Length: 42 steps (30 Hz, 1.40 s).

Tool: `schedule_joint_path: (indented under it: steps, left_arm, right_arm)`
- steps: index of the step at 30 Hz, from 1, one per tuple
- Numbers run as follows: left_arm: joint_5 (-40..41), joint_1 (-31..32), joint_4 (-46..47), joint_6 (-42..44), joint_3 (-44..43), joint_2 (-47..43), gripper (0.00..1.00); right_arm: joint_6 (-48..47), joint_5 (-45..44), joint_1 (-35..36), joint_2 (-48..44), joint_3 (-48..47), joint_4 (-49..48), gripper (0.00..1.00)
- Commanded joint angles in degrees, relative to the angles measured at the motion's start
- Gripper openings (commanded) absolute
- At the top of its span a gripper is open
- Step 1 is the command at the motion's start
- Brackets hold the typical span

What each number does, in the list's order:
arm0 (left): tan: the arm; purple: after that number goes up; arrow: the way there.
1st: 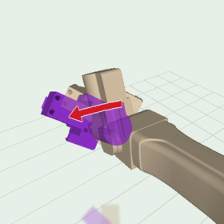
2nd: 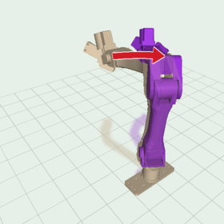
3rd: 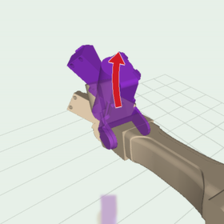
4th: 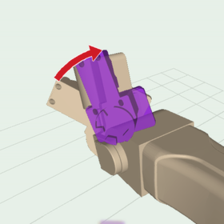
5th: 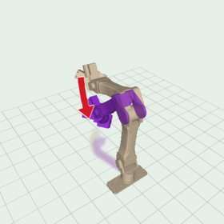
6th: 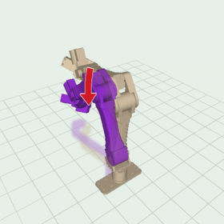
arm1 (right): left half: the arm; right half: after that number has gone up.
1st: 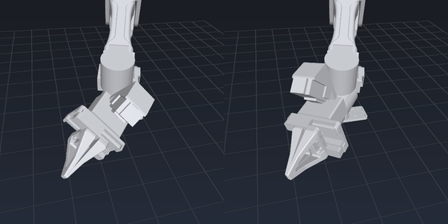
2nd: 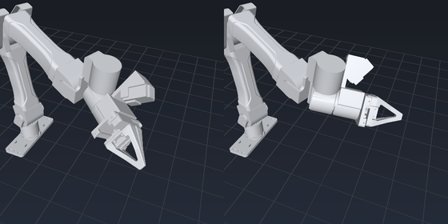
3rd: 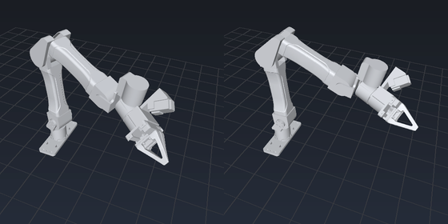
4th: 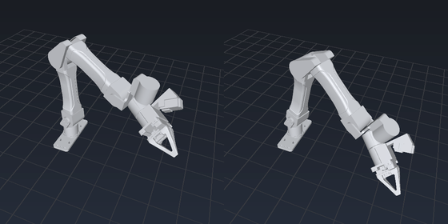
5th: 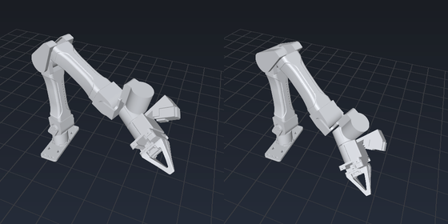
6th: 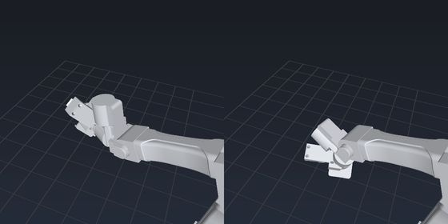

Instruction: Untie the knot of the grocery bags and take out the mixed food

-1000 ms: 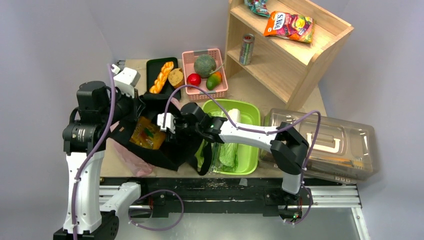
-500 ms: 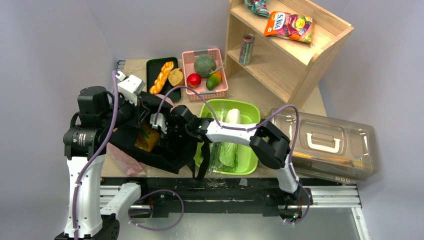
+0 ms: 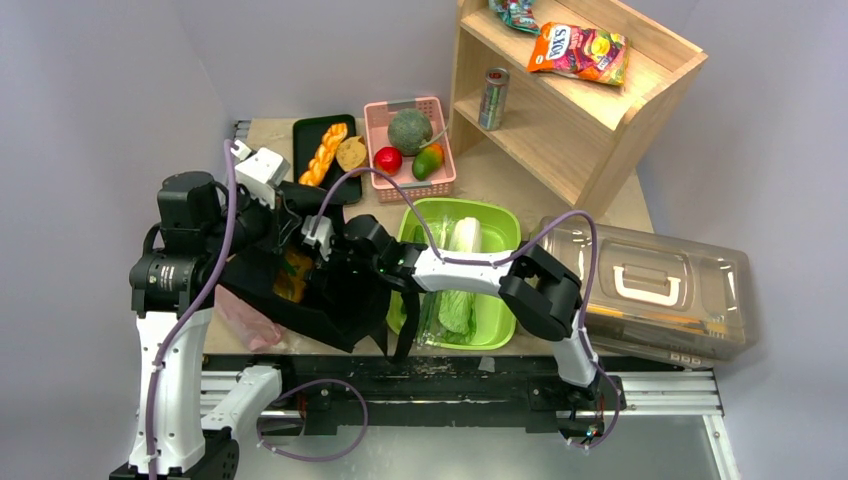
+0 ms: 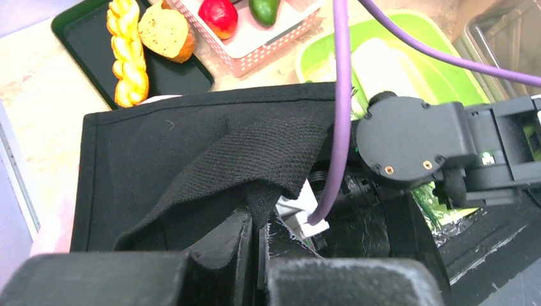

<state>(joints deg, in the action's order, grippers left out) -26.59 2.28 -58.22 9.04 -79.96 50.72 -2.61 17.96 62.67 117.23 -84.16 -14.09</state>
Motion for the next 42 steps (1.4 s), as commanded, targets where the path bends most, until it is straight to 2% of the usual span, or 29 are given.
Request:
schedule_joint_path:
  steps: [1,5,7,10,14,18,21,24,29,31,34,38,42]
  left_arm:
    - [-1.14,1.06,7.34,-5.17,-1.68,-0.56,0.0]
    - [-0.07,1.1,7.89,-6.38,-2.27,-0.27,0.0]
    - [-0.87,1.17,8.32,-7.9,-2.64,-0.08,0.0]
    - [-0.93,1.42,8.8,-8.52,-2.72,0.07,0.0]
    - [3.65,2.36,9.87,-10.27,-1.87,-1.2,0.0]
    - [12.72,4.29,11.39,-9.96,-0.5,-2.59,0.0]
    - [18.19,6.81,13.69,-9.57,1.11,-3.1,0.0]
    - [22.8,9.88,15.95,-9.3,2.54,-3.51,0.0]
    - [26.18,14.12,18.62,-7.48,4.27,-3.6,0.0]
    - [25.9,14.15,18.55,-8.47,4.25,-3.05,0.0]
    - [23.79,14.15,19.18,-10.46,4.1,-2.78,0.0]
    - [21.75,14.15,19.26,-11.81,3.44,-1.91,0.0]
    - [20.12,14.15,19.13,-12.48,2.47,-0.82,0.0]
  right_arm:
    - [-3.3,-10.13,1.29,-1.25,-2.08,-3.01,0.91]
    - [-10.74,-13.4,1.65,-0.32,-3.63,3.41,0.94]
    - [-12.33,-14.19,1.57,-0.05,-3.53,5.67,0.99]
    - [-12.13,-12.41,1.59,0.62,-3.82,7.42,0.99]
    - [-7.44,-13.52,1.62,3.15,-9.12,13.86,0.99]
    - [-4.4,-24.69,1.57,-0.34,-6.5,13.91,0.99]
    - [0.1,-29.27,1.5,-2.51,-8.12,20.51,0.99]
    - [5.14,-27.31,1.93,-2.47,-12.29,29.79,0.99]
    - [4.47,-25.29,2.8,2.22,-18.22,36.19,0.99]
    - [4.52,-22.37,2.72,2.85,-17.37,33.75,0.99]
    - [4.55,-18.26,2.64,2.13,-11.12,24.29,0.99]
    - [3.99,-16.78,2.79,4.93,-10.66,16.79,0.99]
    - [2.89,-25.24,3.0,11.55,-18.02,18.68,0.99]
